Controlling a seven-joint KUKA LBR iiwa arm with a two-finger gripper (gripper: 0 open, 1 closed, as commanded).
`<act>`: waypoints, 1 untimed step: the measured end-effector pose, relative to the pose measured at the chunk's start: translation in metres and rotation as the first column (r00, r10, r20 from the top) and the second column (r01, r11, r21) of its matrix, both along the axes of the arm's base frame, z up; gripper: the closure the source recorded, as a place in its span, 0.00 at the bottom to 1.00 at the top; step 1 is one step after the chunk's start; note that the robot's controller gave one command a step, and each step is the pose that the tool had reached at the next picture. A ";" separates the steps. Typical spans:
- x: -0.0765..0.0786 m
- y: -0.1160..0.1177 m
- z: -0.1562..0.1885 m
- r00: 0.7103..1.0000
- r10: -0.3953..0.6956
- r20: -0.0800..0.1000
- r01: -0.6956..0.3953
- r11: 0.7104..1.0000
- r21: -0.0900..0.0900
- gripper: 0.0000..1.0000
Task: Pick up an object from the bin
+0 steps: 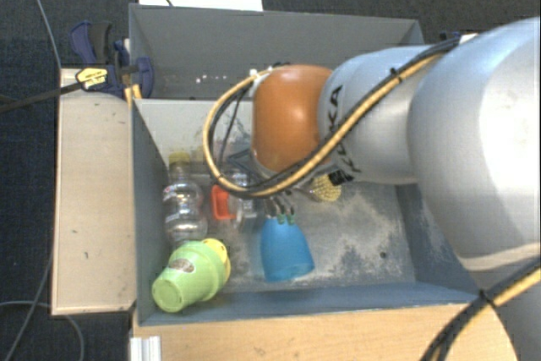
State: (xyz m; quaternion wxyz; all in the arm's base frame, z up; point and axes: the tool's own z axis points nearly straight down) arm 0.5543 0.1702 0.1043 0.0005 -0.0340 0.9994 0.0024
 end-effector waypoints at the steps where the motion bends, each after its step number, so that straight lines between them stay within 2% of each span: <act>1: -0.044 0.042 -0.026 0.993 0.113 0.023 -0.113 0.993 -0.023 1.00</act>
Offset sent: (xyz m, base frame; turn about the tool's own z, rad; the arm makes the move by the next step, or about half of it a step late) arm 0.0325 0.0054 -0.0215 0.2102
